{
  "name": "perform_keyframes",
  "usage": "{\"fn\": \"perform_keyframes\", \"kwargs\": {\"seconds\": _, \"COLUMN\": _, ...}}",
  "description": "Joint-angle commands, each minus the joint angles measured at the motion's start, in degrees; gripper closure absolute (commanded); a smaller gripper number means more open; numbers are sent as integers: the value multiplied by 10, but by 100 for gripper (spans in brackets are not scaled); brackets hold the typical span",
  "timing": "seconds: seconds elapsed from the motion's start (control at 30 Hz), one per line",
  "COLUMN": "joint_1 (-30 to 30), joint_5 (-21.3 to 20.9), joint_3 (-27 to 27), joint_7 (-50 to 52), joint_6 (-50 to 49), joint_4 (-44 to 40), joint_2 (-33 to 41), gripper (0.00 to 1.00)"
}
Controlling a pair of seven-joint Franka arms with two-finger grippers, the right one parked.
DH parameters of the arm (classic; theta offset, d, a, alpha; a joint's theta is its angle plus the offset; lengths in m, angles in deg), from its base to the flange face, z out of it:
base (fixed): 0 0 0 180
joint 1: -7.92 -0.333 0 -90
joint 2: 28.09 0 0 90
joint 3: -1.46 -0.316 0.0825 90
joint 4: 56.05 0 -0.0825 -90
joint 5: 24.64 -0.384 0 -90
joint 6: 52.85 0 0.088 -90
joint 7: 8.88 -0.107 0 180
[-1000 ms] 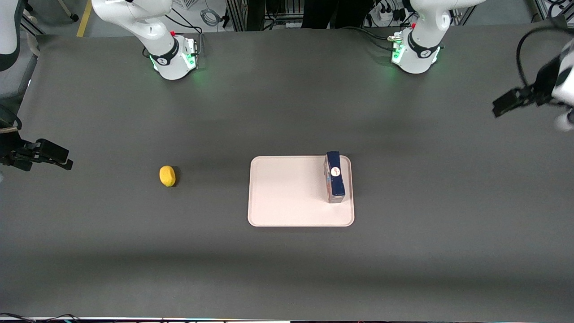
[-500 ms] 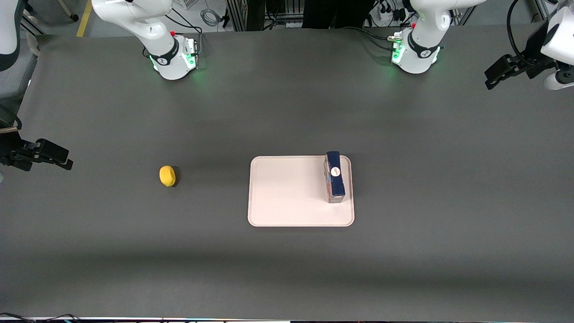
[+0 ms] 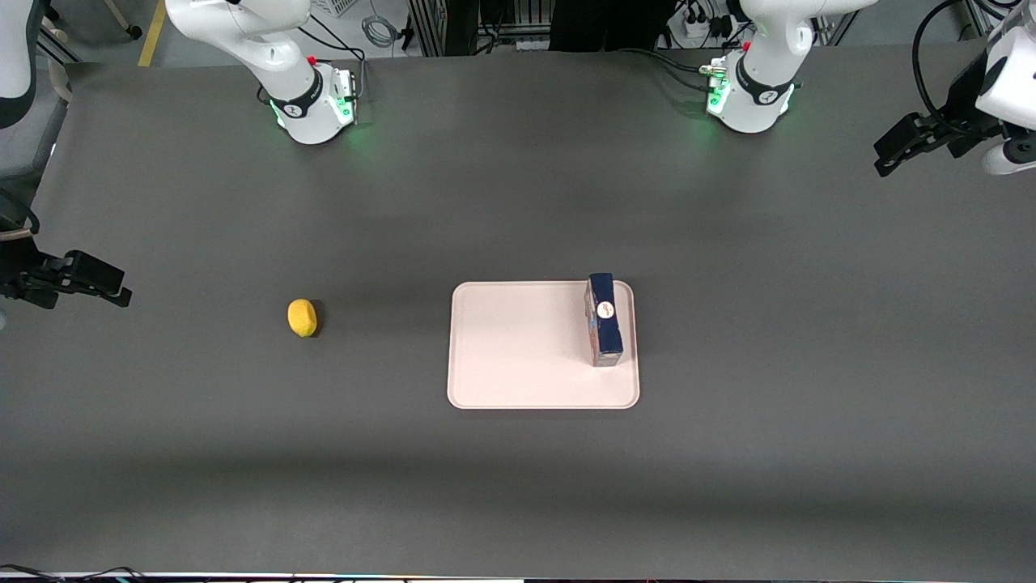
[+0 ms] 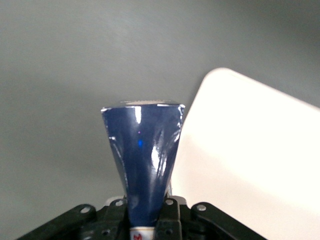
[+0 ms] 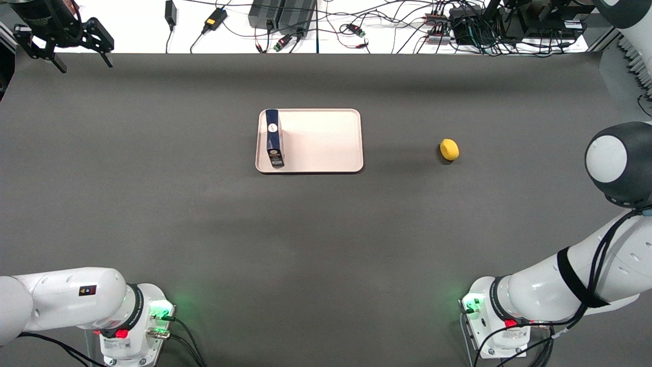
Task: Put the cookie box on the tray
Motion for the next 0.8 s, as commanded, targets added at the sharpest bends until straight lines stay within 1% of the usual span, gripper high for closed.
{"fn": "perform_keyframes", "kwargs": {"seconds": 0.0, "joint_1": 9, "joint_5": 4, "joint_3": -9, "joint_7": -19, "joint_6": 10, "joint_4": 7, "joint_2": 4, "gripper": 0}}
{"fn": "perform_keyframes", "kwargs": {"seconds": 0.23, "joint_1": 17, "joint_5": 0, "joint_3": -8, "joint_7": -25, "joint_6": 29, "joint_4": 6, "joint_2": -1, "gripper": 0}}
{"fn": "perform_keyframes", "kwargs": {"seconds": 0.43, "joint_1": 41, "joint_5": -8, "joint_3": -10, "joint_7": -26, "joint_6": 33, "joint_4": 6, "joint_2": -11, "gripper": 0}}
{"fn": "perform_keyframes", "kwargs": {"seconds": 0.77, "joint_1": 41, "joint_5": -8, "joint_3": -11, "joint_7": -25, "joint_6": 24, "joint_4": 3, "joint_2": -10, "gripper": 0}}
